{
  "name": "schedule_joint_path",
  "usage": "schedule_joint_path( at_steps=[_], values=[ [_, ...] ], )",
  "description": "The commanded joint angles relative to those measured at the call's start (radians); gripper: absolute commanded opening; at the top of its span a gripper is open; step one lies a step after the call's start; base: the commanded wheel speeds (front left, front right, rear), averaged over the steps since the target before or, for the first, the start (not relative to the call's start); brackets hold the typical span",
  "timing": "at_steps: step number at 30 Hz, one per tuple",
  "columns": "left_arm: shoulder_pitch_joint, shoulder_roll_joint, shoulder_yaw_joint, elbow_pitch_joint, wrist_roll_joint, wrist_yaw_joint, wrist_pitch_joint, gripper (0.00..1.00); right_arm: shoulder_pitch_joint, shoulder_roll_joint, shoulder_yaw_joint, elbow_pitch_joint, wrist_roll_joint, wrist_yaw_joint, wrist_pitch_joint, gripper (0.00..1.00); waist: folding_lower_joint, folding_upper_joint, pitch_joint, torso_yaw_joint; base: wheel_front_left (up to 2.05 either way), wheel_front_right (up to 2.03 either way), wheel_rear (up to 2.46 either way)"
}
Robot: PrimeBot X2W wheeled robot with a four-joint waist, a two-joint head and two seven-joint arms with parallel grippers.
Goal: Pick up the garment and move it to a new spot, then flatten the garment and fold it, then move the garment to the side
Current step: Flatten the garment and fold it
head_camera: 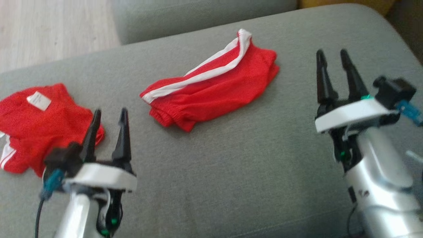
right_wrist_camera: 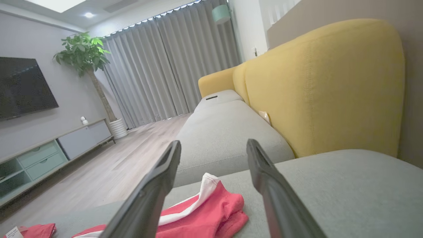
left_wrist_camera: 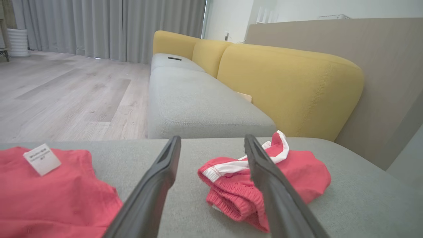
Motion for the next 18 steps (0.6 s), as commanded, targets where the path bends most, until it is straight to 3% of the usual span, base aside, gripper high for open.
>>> schedule_joint_path(
  at_steps=[1, 7, 18],
  values=[
    [0.019, -0.015, 0.085, -0.061, 0.019, -0.011, -0.012, 1.00, 0.014, 0.021, 0.007, -0.045, -0.013, -0.001, -0.020, 1.00, 0.0001, -0.0001, -0.033, -0.027, 0.00, 0.00, 0.00],
    [0.110, -0.071, 0.178, -0.101, 0.058, -0.052, -0.012, 1.00, 0.092, 0.037, -0.025, -0.067, -0.031, -0.001, -0.034, 1.00, 0.0001, -0.0001, -0.048, -0.019, 0.00, 0.00, 0.00],
    [0.077, -0.090, 0.174, -0.076, 0.081, -0.104, -0.012, 1.00, 0.151, 0.039, -0.083, -0.100, -0.069, -0.001, -0.034, 1.00, 0.0001, -0.0001, -0.034, 0.053, 0.00, 0.00, 0.00]
  ],
)
